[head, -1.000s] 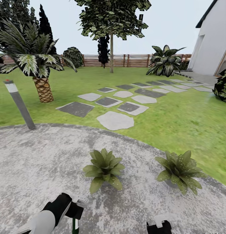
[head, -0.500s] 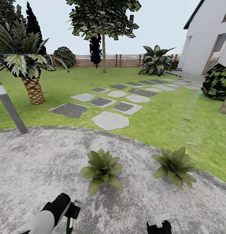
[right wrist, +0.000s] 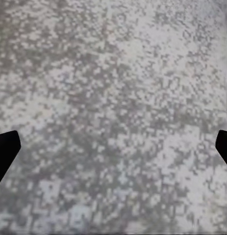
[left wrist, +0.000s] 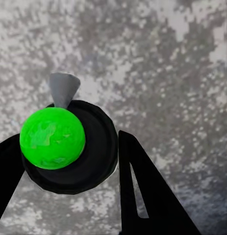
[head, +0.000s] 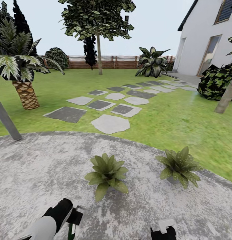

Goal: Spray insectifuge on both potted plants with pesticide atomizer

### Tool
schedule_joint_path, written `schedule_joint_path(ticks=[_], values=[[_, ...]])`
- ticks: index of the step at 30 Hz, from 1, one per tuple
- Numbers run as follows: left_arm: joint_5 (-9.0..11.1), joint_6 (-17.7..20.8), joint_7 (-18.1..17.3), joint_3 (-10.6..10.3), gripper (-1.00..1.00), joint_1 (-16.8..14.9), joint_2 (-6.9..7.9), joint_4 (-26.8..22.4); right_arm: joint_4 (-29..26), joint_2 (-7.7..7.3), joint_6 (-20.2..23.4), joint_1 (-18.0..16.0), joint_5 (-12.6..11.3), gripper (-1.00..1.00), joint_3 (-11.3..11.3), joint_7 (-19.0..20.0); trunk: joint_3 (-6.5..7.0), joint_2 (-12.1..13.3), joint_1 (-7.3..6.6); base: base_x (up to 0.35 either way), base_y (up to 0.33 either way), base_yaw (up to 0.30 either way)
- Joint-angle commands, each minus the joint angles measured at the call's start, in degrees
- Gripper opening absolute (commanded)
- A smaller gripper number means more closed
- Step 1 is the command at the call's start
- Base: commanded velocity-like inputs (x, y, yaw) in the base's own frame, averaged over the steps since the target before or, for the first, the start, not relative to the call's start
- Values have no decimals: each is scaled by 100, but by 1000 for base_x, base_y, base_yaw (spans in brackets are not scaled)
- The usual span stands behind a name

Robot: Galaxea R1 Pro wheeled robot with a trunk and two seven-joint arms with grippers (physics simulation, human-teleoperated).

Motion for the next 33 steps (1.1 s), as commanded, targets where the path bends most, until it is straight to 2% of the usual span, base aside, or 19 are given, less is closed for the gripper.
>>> schedule_joint_path(ticks=[1,5,10,13,16,19,20,21,23,26,29,33], values=[[-58,27,-44,39,-100,1,-6,-13,6,2,-17,-4,-45,100,49,-15,-5,-2,-1,0,26,-299],[-100,47,-86,26,-100,9,19,12,6,2,-17,-4,-46,100,49,-15,-5,-2,-1,0,6,-233],[-134,209,-103,-33,-100,10,11,156,7,2,-17,-4,-45,100,49,-15,-5,-2,-1,0,0,-26],[-342,393,-106,-211,-100,59,11,235,5,2,-17,-4,-45,100,49,-15,-5,-2,-1,0,0,-1],[-403,427,-134,-213,-100,92,-73,239,10,2,-17,-4,-46,100,49,-15,-5,-2,-1,0,0,0],[-411,428,-516,-204,-100,97,-106,209,8,2,-17,-4,-47,100,49,-15,-5,-2,-1,0,0,0],[-425,420,-733,-226,-100,98,-96,164,7,2,-17,-4,-45,100,49,-15,-5,-2,-1,0,0,0],[-430,417,-808,-228,-100,98,-73,143,6,2,-17,-4,-46,100,49,-15,-5,-2,-1,0,0,0],[-442,417,-861,-205,-100,98,-1,97,7,2,-17,-4,-46,100,49,-15,-5,-2,-1,0,0,0],[-421,432,-888,-180,-100,98,181,-150,13,2,-17,-4,-42,100,50,-15,-5,-2,-1,0,0,0],[-404,469,-908,-189,-100,87,194,-268,14,-1,-18,-4,-39,100,53,-14,-5,-2,-1,0,0,0],[-421,1252,-1008,-217,-100,-5,166,-306,14,-3,-17,-4,-37,100,51,-15,-5,-2,-1,0,0,0]])
